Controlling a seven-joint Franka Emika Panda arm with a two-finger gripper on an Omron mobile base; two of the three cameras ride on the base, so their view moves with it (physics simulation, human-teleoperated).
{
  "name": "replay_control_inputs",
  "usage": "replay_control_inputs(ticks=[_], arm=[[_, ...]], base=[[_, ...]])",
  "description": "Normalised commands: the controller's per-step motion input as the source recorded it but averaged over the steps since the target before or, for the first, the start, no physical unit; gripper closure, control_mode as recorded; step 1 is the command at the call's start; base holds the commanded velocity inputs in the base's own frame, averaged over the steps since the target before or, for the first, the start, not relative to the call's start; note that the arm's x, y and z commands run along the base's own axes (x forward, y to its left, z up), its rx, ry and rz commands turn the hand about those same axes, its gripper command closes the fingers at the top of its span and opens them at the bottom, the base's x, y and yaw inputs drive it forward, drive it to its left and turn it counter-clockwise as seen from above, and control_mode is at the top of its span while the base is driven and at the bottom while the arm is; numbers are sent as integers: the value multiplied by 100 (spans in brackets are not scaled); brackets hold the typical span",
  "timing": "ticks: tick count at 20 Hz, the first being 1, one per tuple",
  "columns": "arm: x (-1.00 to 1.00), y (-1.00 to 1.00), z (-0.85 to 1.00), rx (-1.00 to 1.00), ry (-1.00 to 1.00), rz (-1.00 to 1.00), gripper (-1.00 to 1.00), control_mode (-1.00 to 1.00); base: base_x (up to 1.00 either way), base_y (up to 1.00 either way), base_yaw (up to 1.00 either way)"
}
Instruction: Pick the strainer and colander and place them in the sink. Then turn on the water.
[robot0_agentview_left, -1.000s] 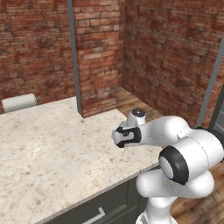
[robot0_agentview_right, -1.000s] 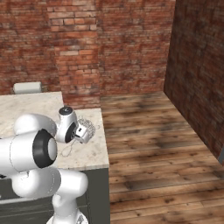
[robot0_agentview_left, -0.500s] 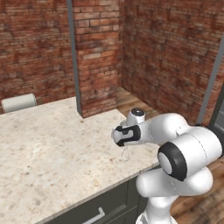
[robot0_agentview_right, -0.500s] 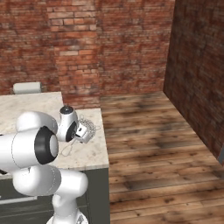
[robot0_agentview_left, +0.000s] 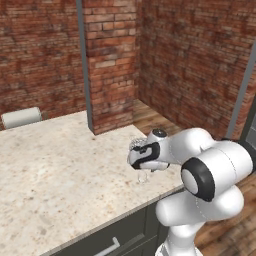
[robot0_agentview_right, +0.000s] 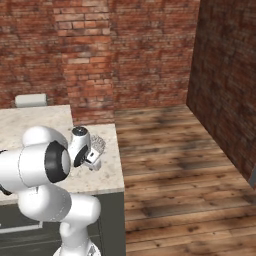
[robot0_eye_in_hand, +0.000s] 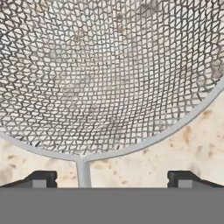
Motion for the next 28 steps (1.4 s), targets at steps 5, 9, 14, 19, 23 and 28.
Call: replay_control_inputs(ticks=[5,9,14,19,23,28], arm=[[15,16,-25,2,0,0,100,-100],[8,23,-16,0,0,0,100,-100],[-8,16,-8,0,-2,0,100,-100],[-44,5,0,-1,-10,0,100,-100],[-51,0,38,-4,-44,-6,100,-100],[-26,0,99,-7,-22,-8,100,-100]], base=[[0,0,0],[0,0,0],[0,0,0],[0,0,0],[0,0,0],[0,0,0]])
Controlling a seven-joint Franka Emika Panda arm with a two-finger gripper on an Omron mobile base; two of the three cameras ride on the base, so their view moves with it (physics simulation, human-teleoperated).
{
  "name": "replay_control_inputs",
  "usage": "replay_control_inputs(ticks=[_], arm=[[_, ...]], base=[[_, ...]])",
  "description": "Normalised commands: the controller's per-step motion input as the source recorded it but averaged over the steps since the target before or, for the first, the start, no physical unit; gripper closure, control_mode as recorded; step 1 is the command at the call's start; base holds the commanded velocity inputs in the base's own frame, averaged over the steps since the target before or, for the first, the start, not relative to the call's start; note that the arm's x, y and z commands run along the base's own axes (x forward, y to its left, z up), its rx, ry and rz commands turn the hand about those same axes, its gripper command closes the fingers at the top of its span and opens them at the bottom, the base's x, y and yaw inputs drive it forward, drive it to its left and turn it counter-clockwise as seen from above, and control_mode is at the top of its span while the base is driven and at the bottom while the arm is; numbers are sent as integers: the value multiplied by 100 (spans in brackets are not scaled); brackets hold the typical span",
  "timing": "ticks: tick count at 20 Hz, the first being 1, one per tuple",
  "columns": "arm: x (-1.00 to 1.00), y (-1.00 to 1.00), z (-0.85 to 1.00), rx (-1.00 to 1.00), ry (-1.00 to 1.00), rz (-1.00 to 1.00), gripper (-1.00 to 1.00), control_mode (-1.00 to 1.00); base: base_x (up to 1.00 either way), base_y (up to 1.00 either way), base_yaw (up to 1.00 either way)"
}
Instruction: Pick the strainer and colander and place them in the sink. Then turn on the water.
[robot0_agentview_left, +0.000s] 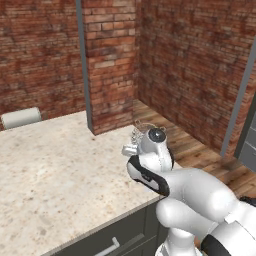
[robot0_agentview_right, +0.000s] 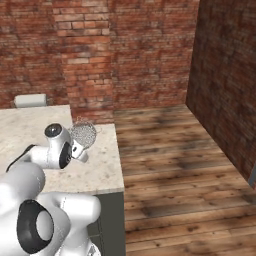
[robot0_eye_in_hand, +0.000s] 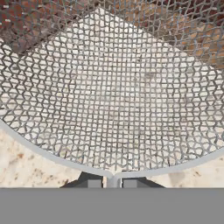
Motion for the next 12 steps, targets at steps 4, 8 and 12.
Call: replay_control_inputs(ticks=[4,8,12], arm=[[-3,-3,100,-6,14,-5,100,-100],[-11,-18,80,-1,33,-2,100,-100],[-16,-24,86,0,39,-5,100,-100]], base=[[0,0,0],[0,0,0],[0,0,0]])
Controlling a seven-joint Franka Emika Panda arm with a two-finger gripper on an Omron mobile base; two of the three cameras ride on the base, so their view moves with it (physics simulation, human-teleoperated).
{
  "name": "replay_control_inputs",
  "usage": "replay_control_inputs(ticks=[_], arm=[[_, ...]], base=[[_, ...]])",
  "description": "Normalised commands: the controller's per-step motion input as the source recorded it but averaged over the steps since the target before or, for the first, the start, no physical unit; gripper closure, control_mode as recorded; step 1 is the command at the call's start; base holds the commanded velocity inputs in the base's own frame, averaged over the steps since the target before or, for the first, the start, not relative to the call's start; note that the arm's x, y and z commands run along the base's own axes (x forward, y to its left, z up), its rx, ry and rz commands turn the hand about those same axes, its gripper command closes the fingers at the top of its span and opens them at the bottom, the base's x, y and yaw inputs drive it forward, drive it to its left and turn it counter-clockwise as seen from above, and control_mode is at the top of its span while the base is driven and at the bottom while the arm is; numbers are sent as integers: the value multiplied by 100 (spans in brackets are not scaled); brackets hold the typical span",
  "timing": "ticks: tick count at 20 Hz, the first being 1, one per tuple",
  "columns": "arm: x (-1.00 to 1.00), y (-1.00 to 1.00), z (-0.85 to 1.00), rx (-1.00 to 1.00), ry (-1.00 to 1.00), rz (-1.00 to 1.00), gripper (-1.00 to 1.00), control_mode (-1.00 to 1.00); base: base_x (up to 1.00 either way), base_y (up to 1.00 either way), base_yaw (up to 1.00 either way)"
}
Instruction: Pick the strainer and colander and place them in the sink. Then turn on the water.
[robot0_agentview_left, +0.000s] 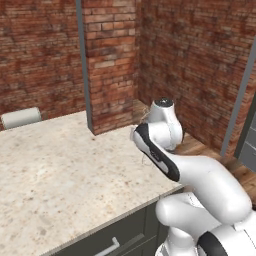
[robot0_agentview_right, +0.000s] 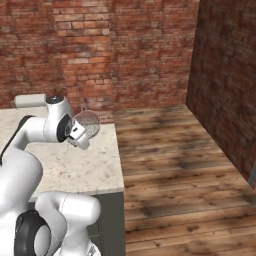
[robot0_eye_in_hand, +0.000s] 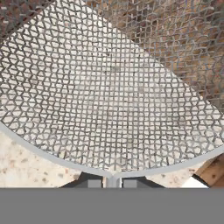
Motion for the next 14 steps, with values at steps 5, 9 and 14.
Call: replay_control_inputs(ticks=[5,9,14], arm=[[-32,-15,75,0,38,-4,100,-100],[-82,-18,23,0,24,0,100,-100],[-81,-12,0,0,2,0,100,-100]], base=[[0,0,0],[0,0,0],[0,0,0]])
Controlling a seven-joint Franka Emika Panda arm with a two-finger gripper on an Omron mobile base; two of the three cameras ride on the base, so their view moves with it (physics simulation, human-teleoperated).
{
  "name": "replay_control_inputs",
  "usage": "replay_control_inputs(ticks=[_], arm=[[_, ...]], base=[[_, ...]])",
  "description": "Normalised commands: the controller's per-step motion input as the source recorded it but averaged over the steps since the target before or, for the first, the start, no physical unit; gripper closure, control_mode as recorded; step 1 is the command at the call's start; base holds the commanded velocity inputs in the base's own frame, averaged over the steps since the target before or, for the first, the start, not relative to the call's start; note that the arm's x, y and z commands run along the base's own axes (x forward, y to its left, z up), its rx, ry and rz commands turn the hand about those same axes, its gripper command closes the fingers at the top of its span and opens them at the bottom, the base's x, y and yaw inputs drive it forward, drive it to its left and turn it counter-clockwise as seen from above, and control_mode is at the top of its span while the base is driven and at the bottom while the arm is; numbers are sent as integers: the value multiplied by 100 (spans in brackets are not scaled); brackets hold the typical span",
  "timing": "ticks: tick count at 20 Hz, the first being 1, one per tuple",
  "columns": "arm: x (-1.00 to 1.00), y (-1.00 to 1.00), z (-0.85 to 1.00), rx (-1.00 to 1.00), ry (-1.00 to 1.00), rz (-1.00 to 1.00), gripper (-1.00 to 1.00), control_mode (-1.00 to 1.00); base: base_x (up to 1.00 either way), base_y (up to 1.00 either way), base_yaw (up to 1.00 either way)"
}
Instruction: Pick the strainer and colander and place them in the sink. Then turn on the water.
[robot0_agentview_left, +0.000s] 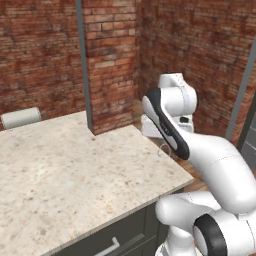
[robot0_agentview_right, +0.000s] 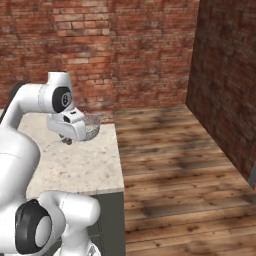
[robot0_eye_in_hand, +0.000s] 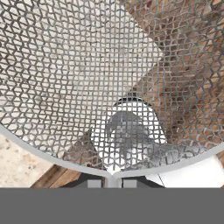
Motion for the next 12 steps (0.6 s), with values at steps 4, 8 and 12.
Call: replay_control_inputs(ticks=[4,8,12], arm=[[-56,-12,14,0,-11,1,100,-100],[-57,-15,40,0,-18,0,100,-100],[-49,-13,34,0,-7,1,100,-100]], base=[[0,0,0],[0,0,0],[0,0,0]])
